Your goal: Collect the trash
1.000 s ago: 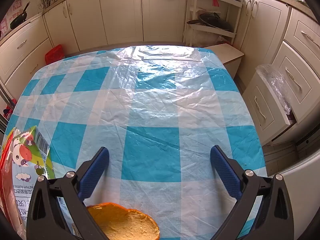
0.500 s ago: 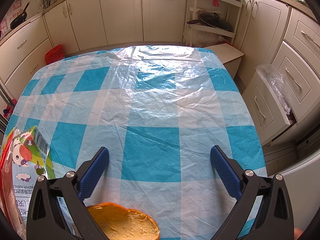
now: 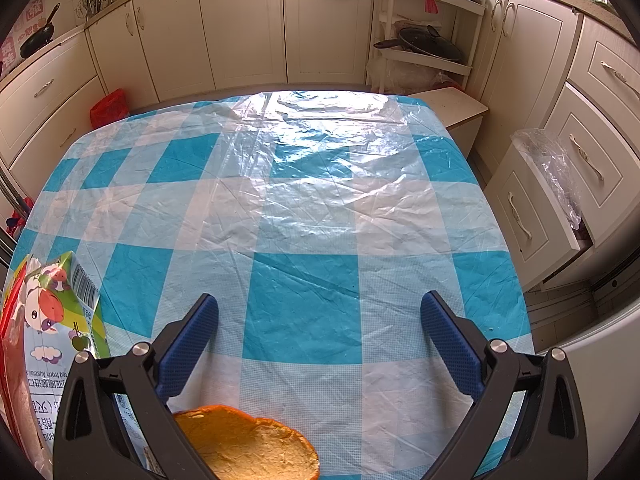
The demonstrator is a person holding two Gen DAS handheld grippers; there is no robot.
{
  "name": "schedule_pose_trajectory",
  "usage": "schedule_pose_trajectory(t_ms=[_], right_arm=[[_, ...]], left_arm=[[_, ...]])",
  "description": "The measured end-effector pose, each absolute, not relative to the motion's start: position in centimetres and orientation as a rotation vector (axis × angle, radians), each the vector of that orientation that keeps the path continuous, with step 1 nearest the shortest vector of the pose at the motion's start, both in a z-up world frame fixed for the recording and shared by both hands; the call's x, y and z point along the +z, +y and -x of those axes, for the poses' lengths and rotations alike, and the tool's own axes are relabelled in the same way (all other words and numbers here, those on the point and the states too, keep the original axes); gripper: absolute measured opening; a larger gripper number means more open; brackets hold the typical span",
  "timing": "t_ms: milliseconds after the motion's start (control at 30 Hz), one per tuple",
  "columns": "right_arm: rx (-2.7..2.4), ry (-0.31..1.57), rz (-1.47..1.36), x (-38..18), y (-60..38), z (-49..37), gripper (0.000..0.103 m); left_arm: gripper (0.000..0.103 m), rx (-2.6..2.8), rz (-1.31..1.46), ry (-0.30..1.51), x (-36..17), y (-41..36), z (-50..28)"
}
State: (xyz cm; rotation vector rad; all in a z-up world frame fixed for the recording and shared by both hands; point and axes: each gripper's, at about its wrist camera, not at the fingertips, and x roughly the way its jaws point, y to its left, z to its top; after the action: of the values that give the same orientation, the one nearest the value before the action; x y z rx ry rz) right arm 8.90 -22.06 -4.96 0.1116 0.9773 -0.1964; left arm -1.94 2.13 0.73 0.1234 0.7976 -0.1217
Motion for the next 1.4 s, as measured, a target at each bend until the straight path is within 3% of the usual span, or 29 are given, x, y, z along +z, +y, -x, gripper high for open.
schedule_pose_trajectory(t_ms=[400,600,933,1400], right_arm=[[-0.193,1.012,-0.084,-4.4,-22.0,-8.1,0.096],[-0.196,0.876,0.041,1.6,-20.0,-0.8,0.096],[-0.207,0.703,0.002,11.3,-17.5,11.9,0.096],[-0.224,0.614,0.025,15.1,-14.9,21.1,0.096]], left_arm=[[0.095,-0.12,-0.1,0.788,1.0,2.9,2.1],[0.095,-0.097,-0.096,0.744,1.9,3.3,3.2],[0.095,-0.085,-0.117,0.646,7.1,2.8,9.7],[0.095,-0.098,-0.149,0.605,10.7,1.7,15.7]])
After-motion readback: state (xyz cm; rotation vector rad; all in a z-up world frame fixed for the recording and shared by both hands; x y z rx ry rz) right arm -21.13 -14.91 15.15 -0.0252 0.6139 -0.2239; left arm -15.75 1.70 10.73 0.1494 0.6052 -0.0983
